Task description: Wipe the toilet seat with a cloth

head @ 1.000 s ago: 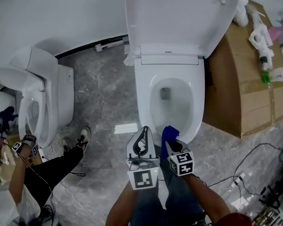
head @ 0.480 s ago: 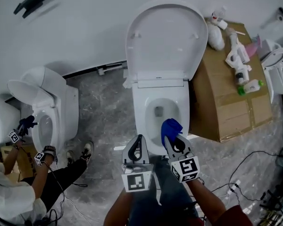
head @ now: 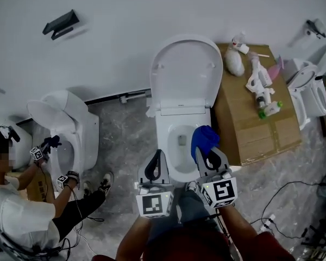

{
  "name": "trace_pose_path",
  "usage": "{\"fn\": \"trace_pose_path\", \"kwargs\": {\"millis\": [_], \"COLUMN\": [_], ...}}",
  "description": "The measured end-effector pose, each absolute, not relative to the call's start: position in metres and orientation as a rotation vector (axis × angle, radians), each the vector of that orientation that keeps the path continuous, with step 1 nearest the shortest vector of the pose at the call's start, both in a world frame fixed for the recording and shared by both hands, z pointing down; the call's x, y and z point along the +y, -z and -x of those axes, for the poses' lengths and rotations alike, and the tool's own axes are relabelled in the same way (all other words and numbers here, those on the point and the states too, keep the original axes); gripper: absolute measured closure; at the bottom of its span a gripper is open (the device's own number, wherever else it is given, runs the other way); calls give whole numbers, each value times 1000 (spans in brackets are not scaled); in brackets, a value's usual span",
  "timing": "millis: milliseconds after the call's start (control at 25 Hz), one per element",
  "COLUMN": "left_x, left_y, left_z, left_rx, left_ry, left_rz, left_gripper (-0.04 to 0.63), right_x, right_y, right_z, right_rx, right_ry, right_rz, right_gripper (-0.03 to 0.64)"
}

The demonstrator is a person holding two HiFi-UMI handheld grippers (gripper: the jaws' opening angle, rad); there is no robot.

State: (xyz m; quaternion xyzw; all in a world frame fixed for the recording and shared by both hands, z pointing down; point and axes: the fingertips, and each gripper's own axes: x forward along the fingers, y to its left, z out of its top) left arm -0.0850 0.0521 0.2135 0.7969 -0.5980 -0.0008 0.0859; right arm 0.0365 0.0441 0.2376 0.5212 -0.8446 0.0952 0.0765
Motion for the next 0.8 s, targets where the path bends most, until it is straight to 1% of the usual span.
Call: {"fn": "trace_pose_path", "kwargs": {"millis": [200, 360, 800], "left_x": [59, 67, 75], "left_y": [-163, -134, -96], "left_z": [82, 77, 85], "left_rx": [-1789, -1758, -1806], "left_ry": [28, 38, 73], "left_rz": [-2414, -2464, -2537], "left_gripper": [580, 580, 580], "right_x": [51, 58, 69], "right_y": [-165, -125, -86], "right_z": [-55, -71, -70], "right_rx": [-2555, -2542, -2557], "right_ry": [-170, -125, -28], "right_rz": [-1630, -1694, -1739], "right_gripper": [559, 559, 560]}}
